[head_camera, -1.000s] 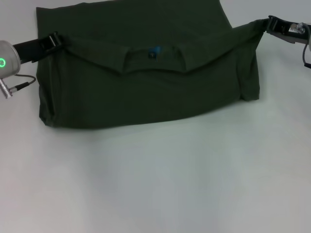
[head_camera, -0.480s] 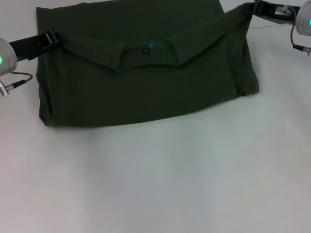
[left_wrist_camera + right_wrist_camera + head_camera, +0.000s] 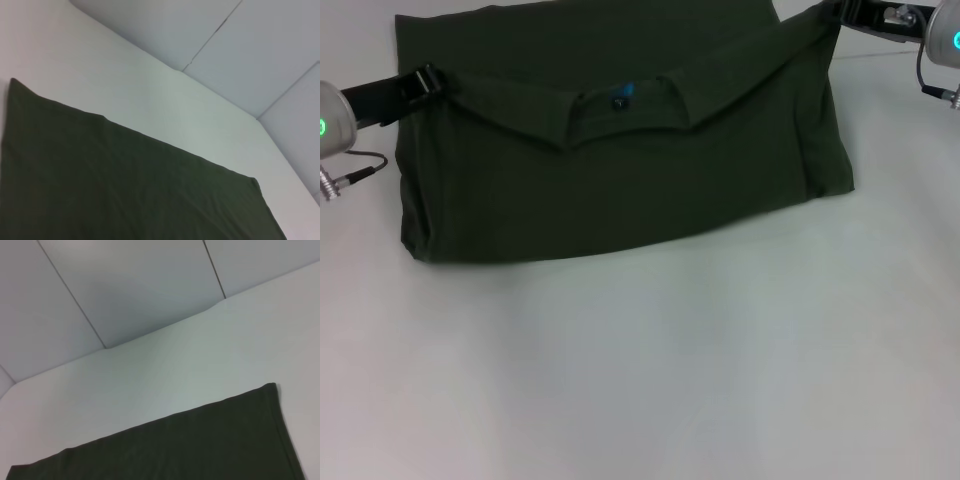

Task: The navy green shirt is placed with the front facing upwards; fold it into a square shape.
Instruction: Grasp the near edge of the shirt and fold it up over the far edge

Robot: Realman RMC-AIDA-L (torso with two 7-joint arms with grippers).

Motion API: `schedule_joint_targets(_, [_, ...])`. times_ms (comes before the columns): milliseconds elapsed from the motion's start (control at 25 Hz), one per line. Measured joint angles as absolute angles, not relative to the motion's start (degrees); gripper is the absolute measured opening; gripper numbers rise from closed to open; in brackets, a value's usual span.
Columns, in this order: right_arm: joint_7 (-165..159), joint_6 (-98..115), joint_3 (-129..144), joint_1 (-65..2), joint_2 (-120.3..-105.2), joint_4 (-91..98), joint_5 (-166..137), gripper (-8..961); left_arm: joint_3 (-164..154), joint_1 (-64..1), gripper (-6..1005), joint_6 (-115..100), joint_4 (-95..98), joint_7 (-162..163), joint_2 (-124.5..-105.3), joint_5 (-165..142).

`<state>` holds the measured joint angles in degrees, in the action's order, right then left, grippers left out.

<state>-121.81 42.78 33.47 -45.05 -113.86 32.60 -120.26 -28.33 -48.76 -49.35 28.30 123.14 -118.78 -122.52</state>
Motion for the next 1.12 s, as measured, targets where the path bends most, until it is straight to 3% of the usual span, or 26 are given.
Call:
schedule_joint_targets(480, [-121.73, 41.97, 33.49, -45.02, -113.81, 32.60, -120.18, 57, -28.74, -49.14, 110, -49.26, 28.18, 123.45, -118.65, -122.52])
schedule_joint_targets(680, [-122.13, 41.43, 34.62, -45.02, -113.69, 32.54, -120.42, 59, -29.10, -49.35, 129, -49.35, 26.73, 126.70, -117.60, -123.07])
schedule_joint_targets(920, [-122.40, 40.51, 35.39, -45.28, -112.43, 30.70, -121.11, 62, -29.60, -48.97, 151, -49.26, 26.77, 128.03, -117.36, -123.18])
schedule_joint_targets(1040, [-122.43, 40.45, 35.80, -45.53, -112.01, 30.48, -121.14, 195, -29.74, -48.93, 388, -49.44, 26.85, 128.08, -117.42, -123.26])
schedule_joint_targets(1120, [-122.48, 40.45, 36.07, -45.58, -111.99, 30.55, -121.15, 284, -30.47, -48.92, 449, -49.44, 26.88, 128.08, -117.39, -123.28])
